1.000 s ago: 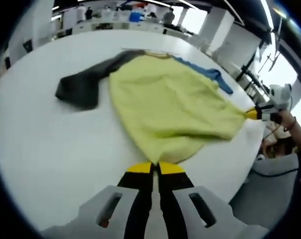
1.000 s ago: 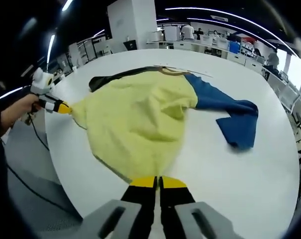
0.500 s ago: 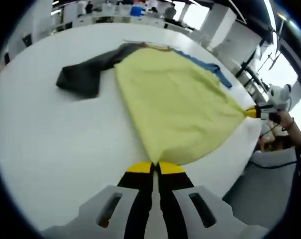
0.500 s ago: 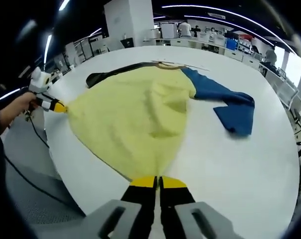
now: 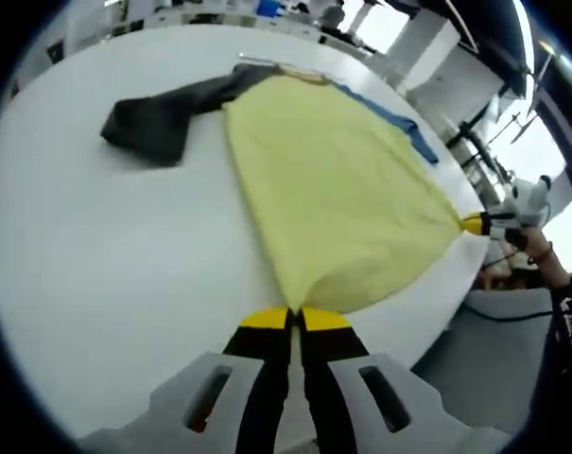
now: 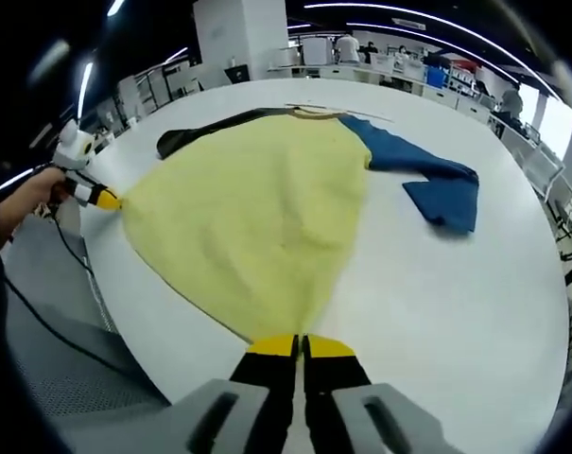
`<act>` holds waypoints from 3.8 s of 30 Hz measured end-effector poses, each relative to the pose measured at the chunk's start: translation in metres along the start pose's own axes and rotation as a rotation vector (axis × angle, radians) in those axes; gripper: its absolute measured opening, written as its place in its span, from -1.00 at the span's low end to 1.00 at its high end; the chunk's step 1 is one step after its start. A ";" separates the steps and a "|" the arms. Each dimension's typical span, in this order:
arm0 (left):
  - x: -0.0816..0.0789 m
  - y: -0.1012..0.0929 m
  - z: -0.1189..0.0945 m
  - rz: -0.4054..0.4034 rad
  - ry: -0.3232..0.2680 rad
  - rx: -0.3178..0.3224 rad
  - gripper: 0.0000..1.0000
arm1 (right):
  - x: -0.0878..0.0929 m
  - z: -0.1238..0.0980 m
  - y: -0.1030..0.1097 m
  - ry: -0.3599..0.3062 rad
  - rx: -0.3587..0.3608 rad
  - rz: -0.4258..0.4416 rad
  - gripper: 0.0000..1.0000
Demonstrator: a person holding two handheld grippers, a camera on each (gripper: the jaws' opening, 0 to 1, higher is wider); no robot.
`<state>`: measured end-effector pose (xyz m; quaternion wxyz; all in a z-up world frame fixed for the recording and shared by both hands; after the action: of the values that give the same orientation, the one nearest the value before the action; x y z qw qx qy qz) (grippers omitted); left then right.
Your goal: Fold the garment on the visible template until the final outline fits inside the template.
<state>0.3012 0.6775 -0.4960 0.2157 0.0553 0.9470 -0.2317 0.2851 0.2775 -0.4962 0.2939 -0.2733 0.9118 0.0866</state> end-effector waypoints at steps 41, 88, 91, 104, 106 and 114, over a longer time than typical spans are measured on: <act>0.017 -0.003 -0.003 0.021 -0.007 -0.057 -0.95 | 0.004 0.005 0.002 0.026 0.013 0.028 -1.00; -0.034 -0.047 -0.046 0.184 -0.351 -0.014 0.98 | -0.075 -0.013 -0.081 -0.132 0.101 -0.126 0.30; -0.034 -0.051 -0.047 0.200 -0.357 -0.014 0.98 | -0.083 -0.008 -0.095 -0.165 0.115 -0.138 0.31; -0.029 -0.050 -0.047 0.194 -0.326 -0.062 0.98 | -0.093 0.022 -0.146 -0.070 0.143 -0.205 0.23; -0.029 -0.050 -0.046 0.186 -0.327 -0.058 0.98 | -0.092 0.028 -0.153 -0.062 0.141 -0.196 0.19; -0.032 -0.051 -0.043 0.183 -0.320 -0.060 0.96 | -0.102 0.044 -0.161 -0.075 0.109 -0.207 0.08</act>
<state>0.3031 0.6519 -0.4271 0.3855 0.0974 0.8980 -0.1885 0.4640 0.2020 -0.4721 0.3495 -0.3461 0.8705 0.0160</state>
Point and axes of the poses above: the point that each gripper's makers call its tool centre point, and the gripper's own axes: z roughly forward along the fingers, y roughly to its left, x roughly out of its underside, the point moved 5 cm from there along -z, roughly backward along the fingers, and after that the axes turned 8 degrees about -z, right-handed, at the moved point
